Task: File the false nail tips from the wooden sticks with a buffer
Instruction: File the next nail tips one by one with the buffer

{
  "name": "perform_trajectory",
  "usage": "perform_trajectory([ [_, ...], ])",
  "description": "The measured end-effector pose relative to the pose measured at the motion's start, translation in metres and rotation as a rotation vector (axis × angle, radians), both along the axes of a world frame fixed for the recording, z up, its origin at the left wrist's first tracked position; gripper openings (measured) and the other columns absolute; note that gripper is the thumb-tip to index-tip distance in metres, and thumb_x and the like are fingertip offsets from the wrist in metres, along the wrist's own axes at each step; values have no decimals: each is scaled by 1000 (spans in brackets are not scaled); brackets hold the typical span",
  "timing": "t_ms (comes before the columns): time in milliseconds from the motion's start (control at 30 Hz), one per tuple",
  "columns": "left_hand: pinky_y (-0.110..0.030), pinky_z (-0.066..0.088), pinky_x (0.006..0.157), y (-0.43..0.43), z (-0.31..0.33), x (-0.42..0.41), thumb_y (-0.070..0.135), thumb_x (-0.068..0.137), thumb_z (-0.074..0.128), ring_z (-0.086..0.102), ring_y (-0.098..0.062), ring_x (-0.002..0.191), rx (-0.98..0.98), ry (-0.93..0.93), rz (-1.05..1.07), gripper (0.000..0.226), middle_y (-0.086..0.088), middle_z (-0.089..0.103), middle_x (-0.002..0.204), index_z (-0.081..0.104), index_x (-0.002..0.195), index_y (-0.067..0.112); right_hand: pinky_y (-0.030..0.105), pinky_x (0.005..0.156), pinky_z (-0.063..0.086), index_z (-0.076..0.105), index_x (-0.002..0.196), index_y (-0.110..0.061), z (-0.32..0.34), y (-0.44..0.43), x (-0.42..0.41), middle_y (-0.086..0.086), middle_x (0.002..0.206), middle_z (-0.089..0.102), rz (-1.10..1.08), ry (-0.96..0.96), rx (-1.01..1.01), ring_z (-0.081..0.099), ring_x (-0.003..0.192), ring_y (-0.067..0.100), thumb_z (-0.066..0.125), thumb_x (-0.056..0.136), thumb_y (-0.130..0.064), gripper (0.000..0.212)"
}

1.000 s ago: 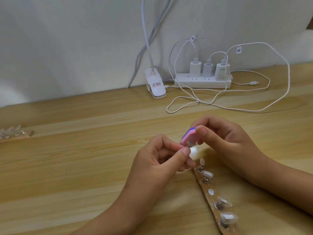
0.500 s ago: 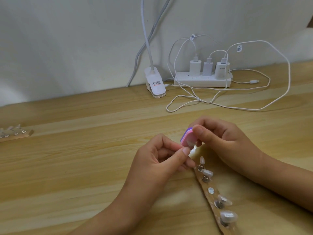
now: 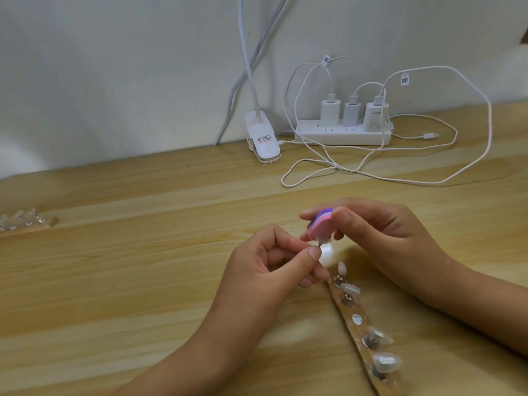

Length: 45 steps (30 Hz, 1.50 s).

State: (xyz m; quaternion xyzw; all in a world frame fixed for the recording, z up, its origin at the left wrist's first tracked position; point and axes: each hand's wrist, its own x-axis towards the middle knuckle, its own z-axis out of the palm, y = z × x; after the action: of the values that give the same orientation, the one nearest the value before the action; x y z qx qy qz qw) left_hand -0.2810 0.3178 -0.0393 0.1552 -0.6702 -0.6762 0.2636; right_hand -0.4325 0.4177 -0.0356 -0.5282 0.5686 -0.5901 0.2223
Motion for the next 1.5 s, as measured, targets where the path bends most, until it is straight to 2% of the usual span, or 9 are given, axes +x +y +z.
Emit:
perform_trajectory([
  [167,-15,50,60,1,2,-1,26,73,70,68,-8,62,5,8,-1,23,-9,73,67,60,79,6,10,87,46,78,92,-20,1,1,2,-14,107,74,11,-26,45,67,107,3,64,89,-40,25],
  [367,-15,51,60,2,1,0,26,73,70,68,-8,62,-5,6,3,23,-8,73,67,60,79,5,8,83,45,76,89,-7,2,1,3,4,102,75,32,-40,4,66,110,2,53,89,-36,37],
  [500,-15,51,61,1,0,0,26,74,71,69,-9,63,-3,-5,4,24,-8,73,68,60,80,5,8,86,45,78,90,-17,2,1,3,-12,106,75,55,-56,54,66,108,1,63,89,-41,28],
  [667,-15,50,60,1,0,0,27,72,71,68,-9,61,9,-11,9,24,-8,73,67,60,79,6,12,88,46,78,94,-23,0,1,1,-16,110,73,29,-1,78,65,108,2,63,90,-43,26],
  [933,-15,51,60,2,0,1,28,72,72,70,-9,63,-11,-7,17,24,-8,73,67,62,78,7,14,92,45,78,94,-15,1,1,-1,-9,108,73,17,63,99,64,109,4,57,90,-35,29],
  [1133,-15,50,60,0,-1,1,26,75,71,69,-10,64,-8,0,17,22,-9,74,69,62,79,7,20,90,52,74,108,-13,3,1,1,-11,113,73,91,-83,127,66,110,7,59,90,-33,31],
  [1267,-15,50,60,-1,0,0,28,73,72,69,-10,64,5,5,21,22,-8,74,69,62,78,9,11,88,47,72,113,-19,7,5,3,-6,109,75,81,-76,68,66,109,6,60,87,-34,32],
  [1400,-15,51,60,-1,-1,0,27,73,72,69,-10,63,7,10,22,23,-9,73,68,62,78,8,8,83,46,76,98,-12,6,2,1,-12,108,75,80,-108,126,67,105,0,60,88,-32,28],
  [1500,-14,50,59,0,-1,1,25,74,72,69,-9,62,8,9,18,19,-9,73,68,62,77,10,12,81,48,77,94,-13,4,3,1,-8,108,75,28,-49,42,68,97,2,60,95,-34,27],
])
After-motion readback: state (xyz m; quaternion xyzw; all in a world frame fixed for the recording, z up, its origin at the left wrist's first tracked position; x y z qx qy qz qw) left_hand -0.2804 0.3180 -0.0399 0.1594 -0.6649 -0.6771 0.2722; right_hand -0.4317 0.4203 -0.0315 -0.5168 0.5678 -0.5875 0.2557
